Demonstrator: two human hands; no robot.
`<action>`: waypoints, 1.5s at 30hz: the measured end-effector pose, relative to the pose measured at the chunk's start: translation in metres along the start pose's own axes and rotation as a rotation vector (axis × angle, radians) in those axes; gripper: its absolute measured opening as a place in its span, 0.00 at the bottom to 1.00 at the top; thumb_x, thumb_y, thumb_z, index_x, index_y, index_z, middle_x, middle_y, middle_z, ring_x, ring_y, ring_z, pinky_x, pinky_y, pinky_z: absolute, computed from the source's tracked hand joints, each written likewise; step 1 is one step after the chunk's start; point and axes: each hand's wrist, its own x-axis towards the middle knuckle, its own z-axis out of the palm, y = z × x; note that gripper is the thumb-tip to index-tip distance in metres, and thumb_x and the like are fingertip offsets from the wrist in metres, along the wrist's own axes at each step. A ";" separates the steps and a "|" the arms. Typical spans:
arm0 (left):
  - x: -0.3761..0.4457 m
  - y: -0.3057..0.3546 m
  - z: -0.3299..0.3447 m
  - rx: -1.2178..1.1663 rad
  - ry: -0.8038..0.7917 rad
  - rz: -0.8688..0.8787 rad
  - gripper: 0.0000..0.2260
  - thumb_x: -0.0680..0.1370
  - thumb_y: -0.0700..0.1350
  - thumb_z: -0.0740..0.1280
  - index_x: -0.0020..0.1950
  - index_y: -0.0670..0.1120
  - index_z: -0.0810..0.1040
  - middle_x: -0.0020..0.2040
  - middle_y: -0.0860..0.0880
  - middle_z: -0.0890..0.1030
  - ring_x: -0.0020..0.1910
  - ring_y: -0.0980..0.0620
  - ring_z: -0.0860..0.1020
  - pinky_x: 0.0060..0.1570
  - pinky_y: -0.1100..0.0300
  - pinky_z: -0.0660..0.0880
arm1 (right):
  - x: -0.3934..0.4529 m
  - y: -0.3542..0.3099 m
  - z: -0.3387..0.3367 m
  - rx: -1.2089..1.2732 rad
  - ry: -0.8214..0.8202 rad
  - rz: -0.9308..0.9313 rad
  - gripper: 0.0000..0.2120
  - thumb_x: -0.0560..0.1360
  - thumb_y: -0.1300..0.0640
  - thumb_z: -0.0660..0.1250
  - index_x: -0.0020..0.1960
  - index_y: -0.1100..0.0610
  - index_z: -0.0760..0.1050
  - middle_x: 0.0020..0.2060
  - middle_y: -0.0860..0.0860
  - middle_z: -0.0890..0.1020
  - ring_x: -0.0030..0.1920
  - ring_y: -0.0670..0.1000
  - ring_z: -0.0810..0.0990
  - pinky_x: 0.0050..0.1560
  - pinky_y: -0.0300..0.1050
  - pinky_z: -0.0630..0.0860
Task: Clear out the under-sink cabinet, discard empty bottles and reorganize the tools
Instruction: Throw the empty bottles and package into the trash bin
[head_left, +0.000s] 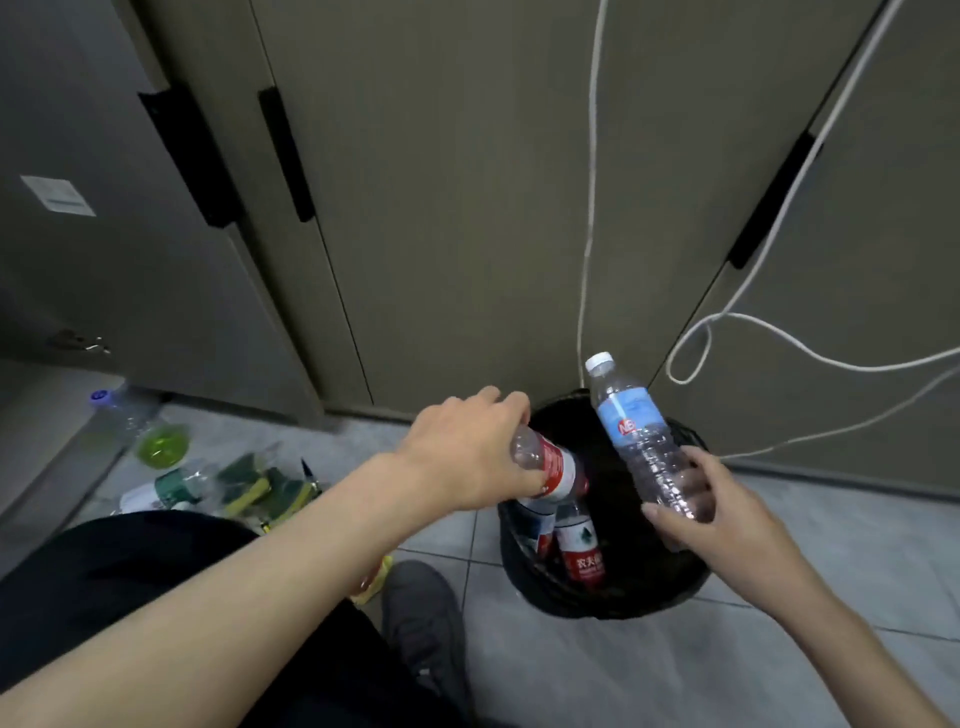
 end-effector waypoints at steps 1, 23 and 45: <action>0.003 0.008 0.012 -0.013 0.024 0.031 0.24 0.68 0.67 0.66 0.58 0.56 0.69 0.53 0.54 0.74 0.44 0.45 0.74 0.42 0.53 0.67 | -0.001 0.003 -0.004 -0.039 0.056 -0.004 0.33 0.65 0.39 0.77 0.67 0.39 0.69 0.51 0.36 0.80 0.48 0.42 0.80 0.52 0.49 0.76; -0.002 -0.095 0.033 0.021 -0.026 -0.089 0.13 0.76 0.57 0.61 0.53 0.55 0.80 0.54 0.49 0.83 0.53 0.42 0.79 0.43 0.56 0.68 | 0.076 -0.112 0.081 -0.186 -0.006 -0.471 0.11 0.76 0.46 0.66 0.58 0.44 0.77 0.61 0.38 0.73 0.60 0.46 0.76 0.57 0.49 0.75; -0.187 -0.412 0.115 -0.340 -0.063 -1.118 0.17 0.76 0.53 0.64 0.62 0.49 0.76 0.61 0.45 0.79 0.57 0.45 0.77 0.53 0.55 0.75 | 0.080 -0.374 0.406 -0.547 -0.754 -0.721 0.10 0.73 0.49 0.62 0.47 0.52 0.79 0.48 0.52 0.81 0.49 0.58 0.81 0.43 0.44 0.70</action>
